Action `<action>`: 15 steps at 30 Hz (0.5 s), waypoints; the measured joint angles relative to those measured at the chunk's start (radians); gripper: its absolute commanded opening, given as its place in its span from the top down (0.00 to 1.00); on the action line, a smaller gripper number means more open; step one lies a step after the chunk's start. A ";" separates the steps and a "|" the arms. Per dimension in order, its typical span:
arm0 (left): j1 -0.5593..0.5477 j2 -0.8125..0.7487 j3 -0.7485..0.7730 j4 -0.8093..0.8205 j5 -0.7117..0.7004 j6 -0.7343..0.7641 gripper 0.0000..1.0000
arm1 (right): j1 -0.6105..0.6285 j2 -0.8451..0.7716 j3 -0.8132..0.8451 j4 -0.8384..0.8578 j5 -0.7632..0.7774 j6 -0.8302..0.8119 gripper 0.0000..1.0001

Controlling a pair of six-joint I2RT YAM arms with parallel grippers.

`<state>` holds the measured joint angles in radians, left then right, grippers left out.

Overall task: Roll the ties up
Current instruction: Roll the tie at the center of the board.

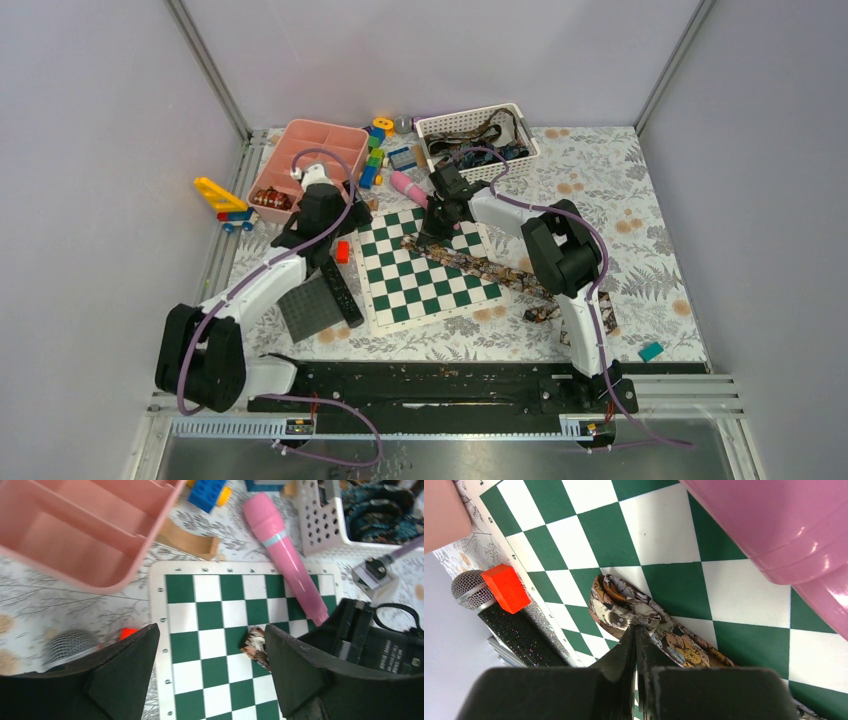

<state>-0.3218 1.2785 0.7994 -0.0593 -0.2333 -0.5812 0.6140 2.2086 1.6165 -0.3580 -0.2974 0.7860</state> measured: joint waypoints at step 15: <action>-0.001 0.275 -0.156 0.456 0.398 -0.137 0.34 | 0.000 0.000 0.000 0.000 0.000 0.000 1.00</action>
<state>-0.3225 1.5532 0.6430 0.3969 0.1650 -0.7177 0.6140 2.2086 1.6165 -0.3580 -0.2974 0.7860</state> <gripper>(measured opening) 0.675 0.018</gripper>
